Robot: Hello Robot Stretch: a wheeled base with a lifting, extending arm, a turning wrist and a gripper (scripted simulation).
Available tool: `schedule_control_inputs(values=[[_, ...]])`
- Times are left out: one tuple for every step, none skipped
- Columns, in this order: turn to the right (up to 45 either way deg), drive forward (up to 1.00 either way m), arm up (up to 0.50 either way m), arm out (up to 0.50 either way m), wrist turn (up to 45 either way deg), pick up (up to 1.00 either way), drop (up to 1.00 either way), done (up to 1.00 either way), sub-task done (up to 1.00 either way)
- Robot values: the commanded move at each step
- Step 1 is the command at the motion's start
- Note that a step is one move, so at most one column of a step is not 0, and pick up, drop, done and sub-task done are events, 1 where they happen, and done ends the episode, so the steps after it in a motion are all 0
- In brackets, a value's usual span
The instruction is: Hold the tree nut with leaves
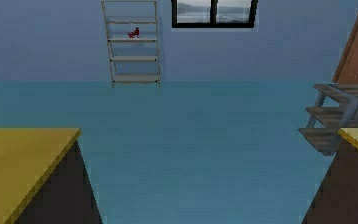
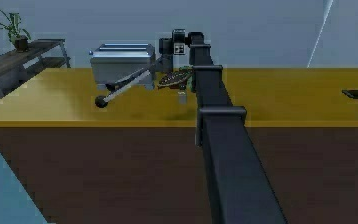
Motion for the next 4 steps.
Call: schedule_control_inputs(values=[[0.0, 0.0, 0.0, 0.0, 45.0, 0.0, 0.0, 0.0, 0.0], [0.0, 0.0, 0.0, 0.0, 45.0, 0.0, 0.0, 0.0, 0.0], [0.0, 0.0, 0.0, 0.0, 24.0, 0.0, 0.0, 0.0, 0.0], [0.0, 0.0, -0.06, 0.0, 0.0, 0.0, 0.0, 0.0, 0.0]])
